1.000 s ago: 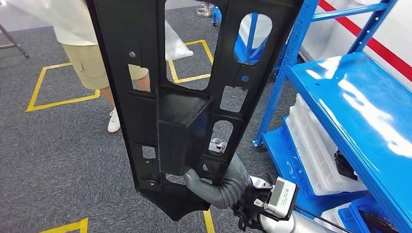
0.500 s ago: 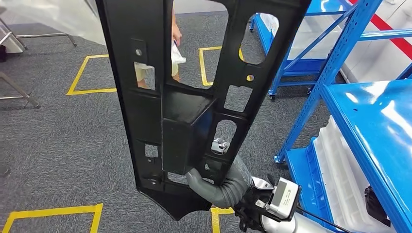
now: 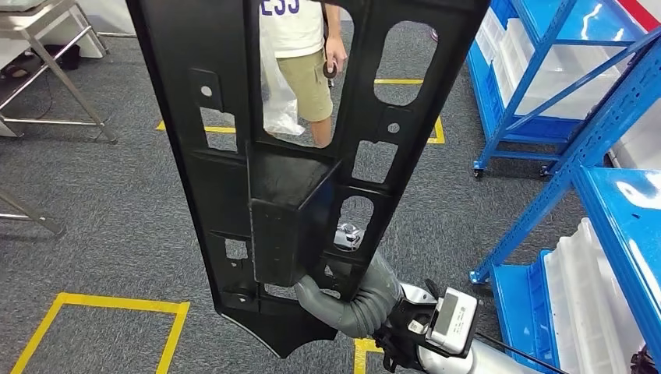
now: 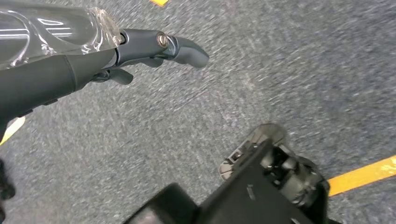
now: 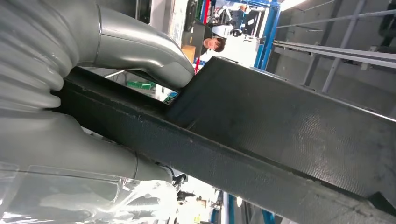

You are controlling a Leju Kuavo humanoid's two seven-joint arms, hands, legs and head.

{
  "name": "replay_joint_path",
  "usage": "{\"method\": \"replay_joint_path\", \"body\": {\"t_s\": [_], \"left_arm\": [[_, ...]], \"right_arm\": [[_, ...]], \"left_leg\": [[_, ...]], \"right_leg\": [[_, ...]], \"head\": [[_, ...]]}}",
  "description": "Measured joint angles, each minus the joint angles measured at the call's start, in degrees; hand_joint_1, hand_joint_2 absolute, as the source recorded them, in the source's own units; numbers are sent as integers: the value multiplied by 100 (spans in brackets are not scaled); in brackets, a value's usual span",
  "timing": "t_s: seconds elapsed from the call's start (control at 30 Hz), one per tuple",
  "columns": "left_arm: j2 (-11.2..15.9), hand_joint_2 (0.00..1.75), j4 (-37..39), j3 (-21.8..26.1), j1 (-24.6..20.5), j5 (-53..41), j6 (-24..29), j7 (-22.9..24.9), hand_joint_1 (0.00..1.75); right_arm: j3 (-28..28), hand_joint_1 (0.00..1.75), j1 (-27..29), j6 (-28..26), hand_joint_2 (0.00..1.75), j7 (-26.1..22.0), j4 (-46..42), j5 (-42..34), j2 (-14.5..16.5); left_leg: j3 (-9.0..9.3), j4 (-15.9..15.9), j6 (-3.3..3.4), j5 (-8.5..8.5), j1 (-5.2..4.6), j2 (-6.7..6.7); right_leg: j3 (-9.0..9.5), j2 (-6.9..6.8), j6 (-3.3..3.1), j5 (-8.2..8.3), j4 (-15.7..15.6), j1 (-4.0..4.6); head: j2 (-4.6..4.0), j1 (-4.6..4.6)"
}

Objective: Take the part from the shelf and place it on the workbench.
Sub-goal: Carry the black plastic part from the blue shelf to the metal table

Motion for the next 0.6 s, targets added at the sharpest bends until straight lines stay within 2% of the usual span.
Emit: {"method": "replay_joint_path", "body": {"t_s": [0.03, 0.1, 0.13, 0.17, 0.2, 0.23, 0.27, 0.3, 0.33, 0.37, 0.4, 0.47, 0.5, 0.53, 0.6], "left_arm": [[-1, 175, 0, 0, 5, 2, 1, -3, 0], [-5, 175, 1, 1, -1, 3, 1, -9, 0], [-6, 175, 1, 1, -3, 4, 0, -9, 0], [-11, 175, 1, 0, 1, 3, -2, -9, 0], [-15, 175, 1, -1, 9, 3, -2, -9, 0], [-18, 175, 1, -1, 18, 3, -3, -9, 0], [-20, 175, 1, -1, 24, 3, -2, -9, 0], [-20, 175, 1, 0, 25, 3, -2, -9, 0], [-20, 175, 1, 1, 20, 4, -1, -9, 0], [-21, 175, 1, 1, 13, 4, -1, -10, 0], [-21, 175, 1, 1, 11, 5, -1, -10, 0], [-21, 175, 1, 1, 16, 8, -1, -13, 0], [-24, 175, 1, 1, 23, 11, -1, -14, 0], [-27, 175, 1, 1, 22, 15, -1, -15, 0], [-34, 175, 1, 3, 2, 33, 3, -21, 0]], "right_arm": [[-1, 175, -6, 1, 175, -1, -8, 1, -1], [0, 175, 0, 1, 175, 2, -20, 4, -4], [1, 175, 10, 0, 175, 5, -24, 5, -7], [2, 175, 18, -2, 175, 10, -24, 5, -10], [3, 175, 24, -5, 175, 12, -24, 6, -13], [3, 175, 24, -8, 175, 13, -24, 7, -15], [3, 175, 23, -12, 175, 14, -24, 13, -16], [2, 175, 21, -16, 175, 16, -24, 21, -19], [2, 175, 21, -19, 175, 19, -27, 29, -21], [2, 175, 21, -21, 175, 23, -31, 36, -24], [1, 175, 21, -24, 175, 28, -34, 38, -27], [1, 175, 14, -27, 175, 38, -40, 39, -32], [1, 175, 7, -32, 175, 44, -42, 43, -33], [1, 175, 0, -38, 175, 49, -48, 46, -33], [-2, 175, -4, -62, 175, 67, -69, 55, -37]], "left_leg": [[40, -46, 16, 31, 30, -64], [80, -79, 38, 59, 62, -200], [82, -77, 46, 60, 68, -273], [85, -75, 48, 57, 70, -351], [93, -72, 45, 51, 74, -435], [107, -67, 36, 40, 83, -522], [123, -53, 20, 20, 94, -609], [129, -27, -7, -8, 104, -692], [116, 13, -36, -40, 109, -770], [89, 47, -63, -63, 113, -833], [55, 66, -89, -77, 119, -887], [10, 68, -135, -82, 144, -978], [-12, 110, -161, -115, 144, -924], [-76, 251, -192, -198, 142, -802], [-392, 908, -252, -520, 136, -449]], "right_leg": [[-52, 132, 23, -100, 158, -1], [-369, 445, 52, -422, 836, -11], [-594, 522, 61, -570, 1249, -14], [-775, 546, 70, -624, 1537, -17], [-868, 551, 78, -562, 1623, -21], [-834, 561, 86, -379, 1448, -29], [-696, 609, 98, -122, 1070, -46], [-511, 741, 114, 93, 635, -74], [-355, 871, 117, 240, 270, -99], [-263, 975, 112, 299, 51, -114], [-232, 1029, 90, 284, -25, -112], [-236, 919, 15, 276, -38, -92], [-226, 857, -23, 273, -45, -91], [-214, 788, -57, 270, -52, -97], [-192, 639, -104, 251, -59, -92]], "head": [[0, 5], [0, 16], [1, 21], [1, 22], [1, 23], [1, 23], [1, 23], [1, 23], [1, 22], [1, 22], [1, 20], [1, 18], [1, 14], [1, 3], [1, -19]]}}
